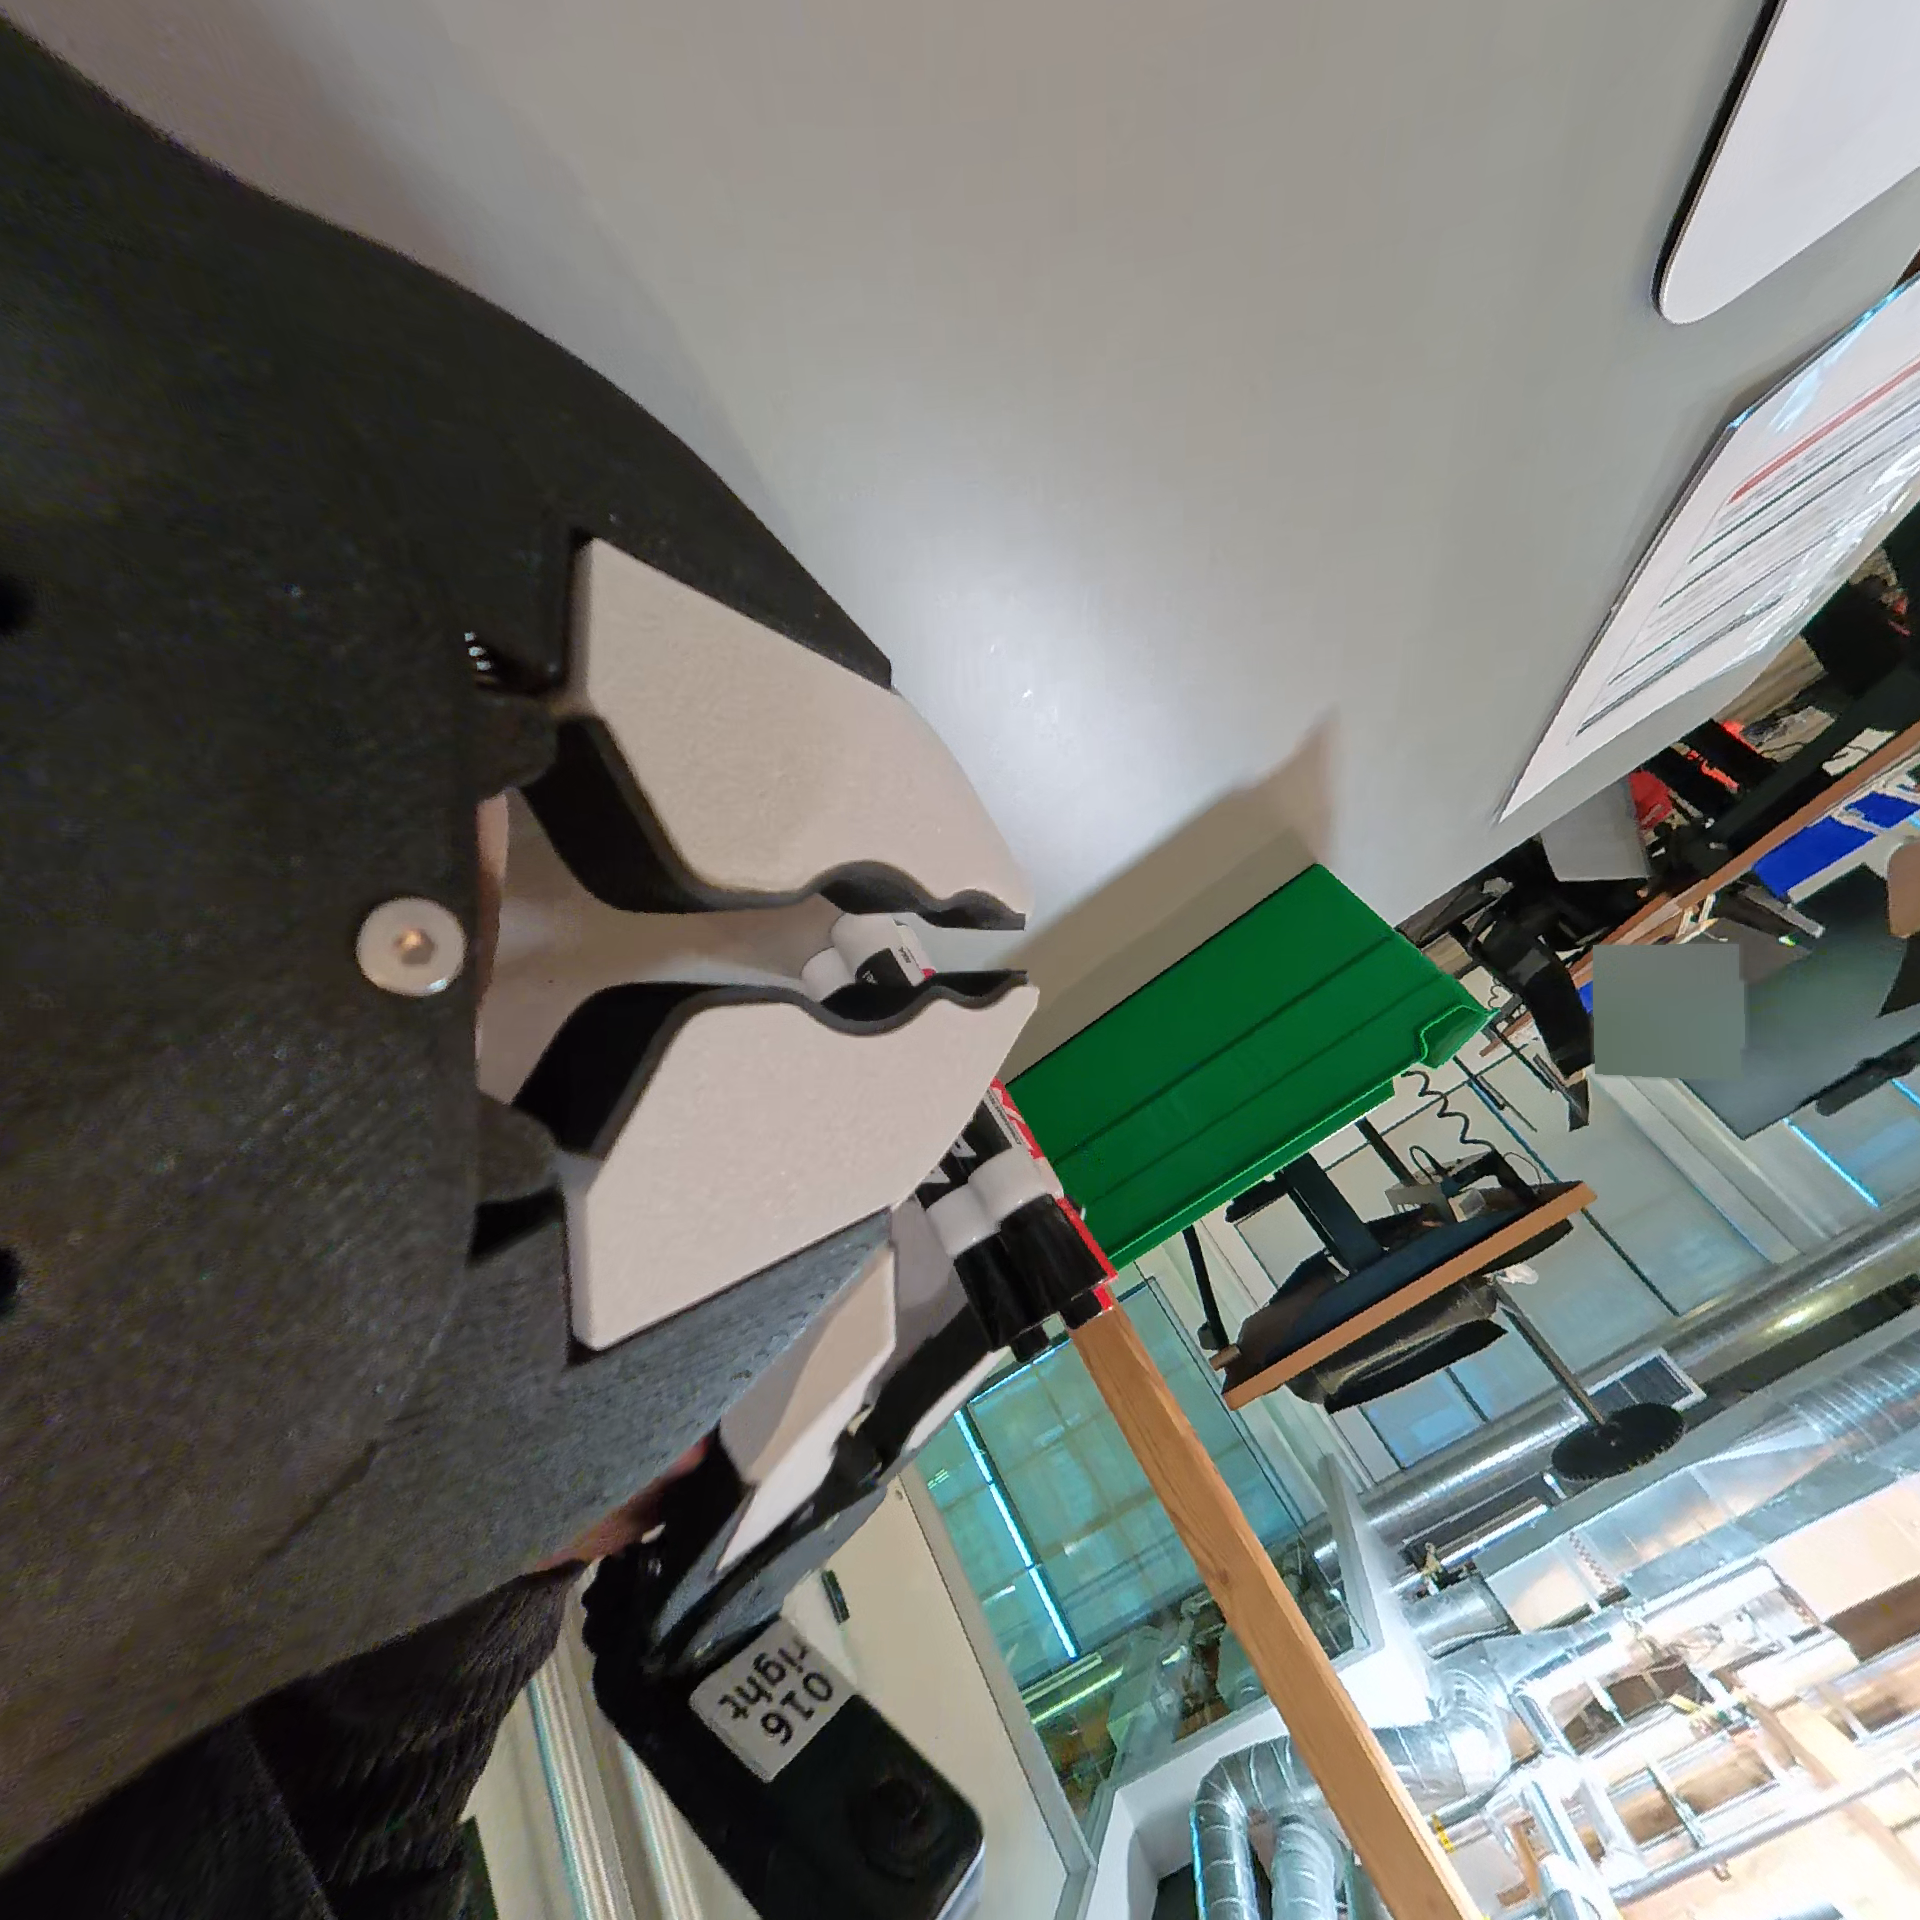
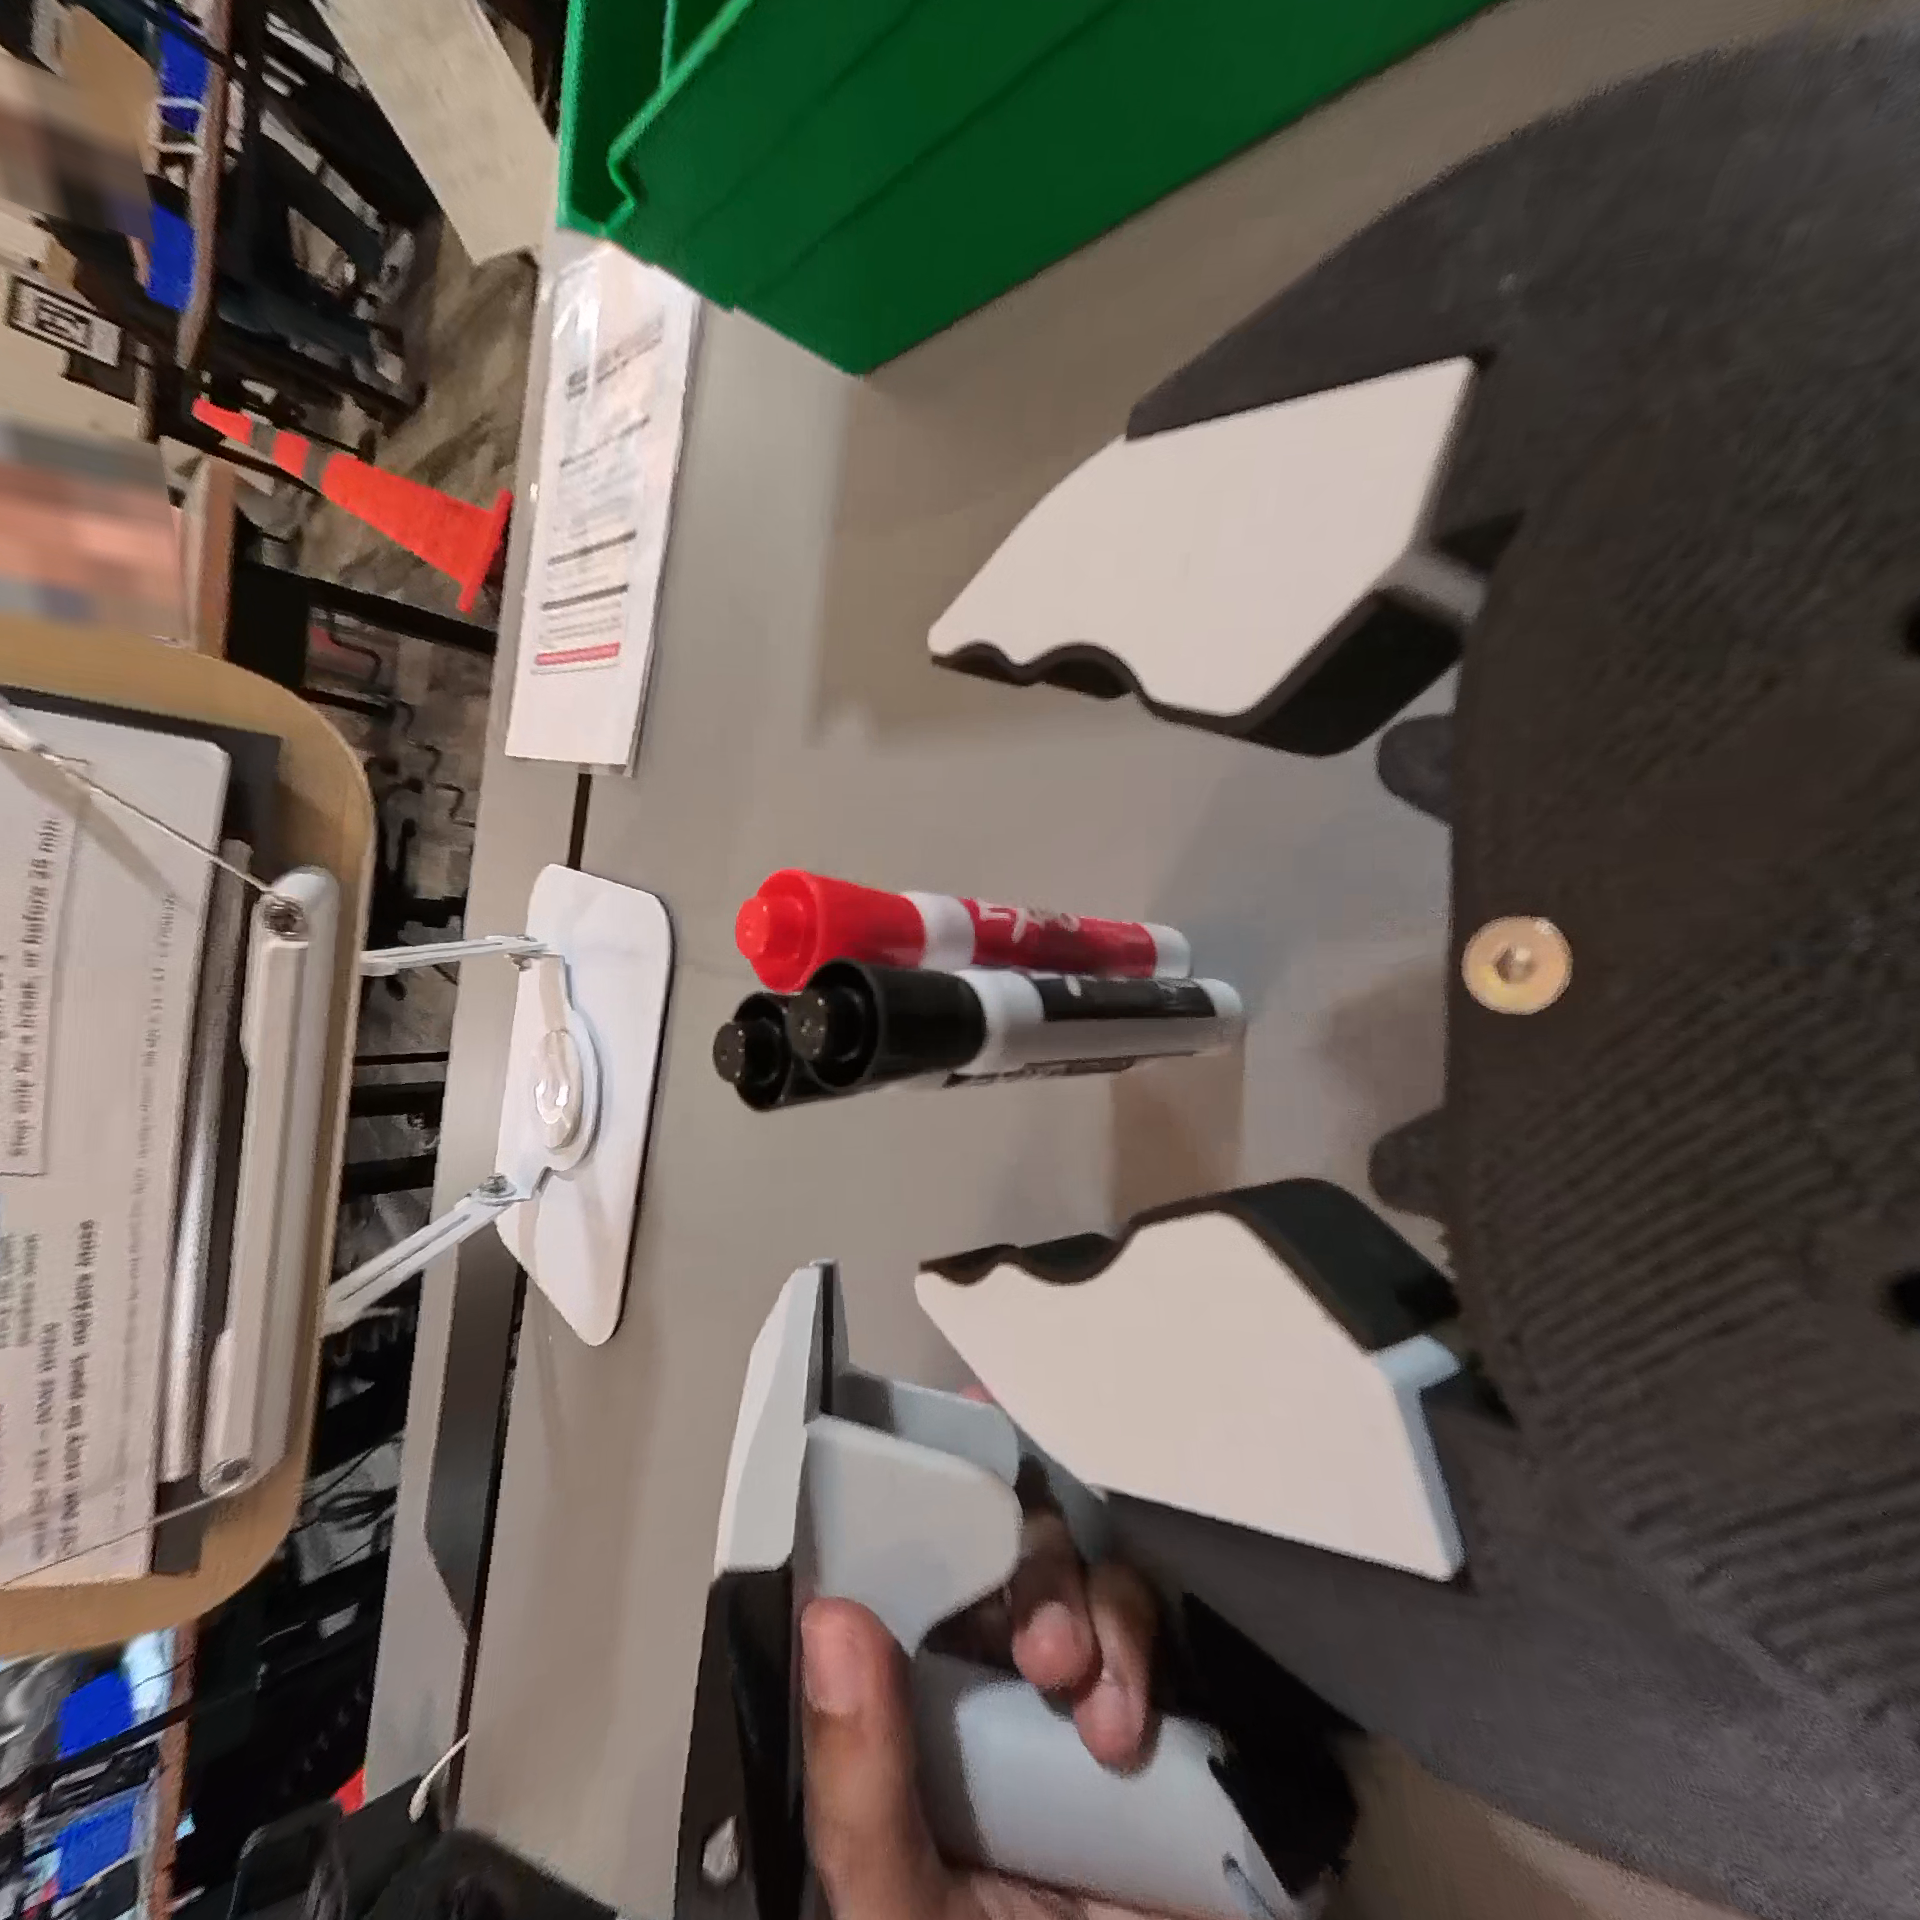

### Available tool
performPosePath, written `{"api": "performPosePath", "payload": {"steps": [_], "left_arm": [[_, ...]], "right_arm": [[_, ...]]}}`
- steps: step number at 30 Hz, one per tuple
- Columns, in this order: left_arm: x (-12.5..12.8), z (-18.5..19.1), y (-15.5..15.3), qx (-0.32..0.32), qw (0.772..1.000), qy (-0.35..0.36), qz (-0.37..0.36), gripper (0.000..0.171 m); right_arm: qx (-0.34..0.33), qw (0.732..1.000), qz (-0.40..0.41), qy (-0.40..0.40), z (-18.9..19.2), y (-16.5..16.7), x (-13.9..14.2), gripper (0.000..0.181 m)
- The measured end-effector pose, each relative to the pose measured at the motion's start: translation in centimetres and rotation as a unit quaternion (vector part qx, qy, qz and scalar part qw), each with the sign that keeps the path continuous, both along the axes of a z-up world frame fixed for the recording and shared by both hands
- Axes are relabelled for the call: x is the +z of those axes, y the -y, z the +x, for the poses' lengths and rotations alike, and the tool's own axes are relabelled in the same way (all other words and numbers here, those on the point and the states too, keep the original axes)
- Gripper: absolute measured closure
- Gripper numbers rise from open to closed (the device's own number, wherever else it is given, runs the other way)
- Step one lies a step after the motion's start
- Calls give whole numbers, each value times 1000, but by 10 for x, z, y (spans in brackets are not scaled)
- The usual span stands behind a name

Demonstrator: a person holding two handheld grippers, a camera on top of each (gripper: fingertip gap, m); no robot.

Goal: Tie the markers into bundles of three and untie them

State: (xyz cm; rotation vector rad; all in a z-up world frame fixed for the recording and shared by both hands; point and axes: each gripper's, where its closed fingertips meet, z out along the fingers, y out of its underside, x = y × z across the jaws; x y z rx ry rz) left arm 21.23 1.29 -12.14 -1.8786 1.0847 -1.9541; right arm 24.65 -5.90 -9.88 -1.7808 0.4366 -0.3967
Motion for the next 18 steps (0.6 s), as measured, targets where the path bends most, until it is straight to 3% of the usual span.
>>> {"api": "performPosePath", "payload": {"steps": [6, 11, 15, 18], "left_arm": [[5, -1, 0, 6, 1000, 15, 9, 159], [22, -5, 4, 33, 993, 63, 92, 150], [42, -11, 3, 72, 979, 96, 166, 141], [59, -18, 0, 116, 957, 132, 230, 140]], "right_arm": [[9, 993, 108, -48, -20, 33, 38, 85], [17, 966, 223, -129, -33, 61, 69, 90], [25, 906, 327, -267, -41, 80, 82, 94], [30, 823, 416, -387, -40, 90, 86, 99]]}}
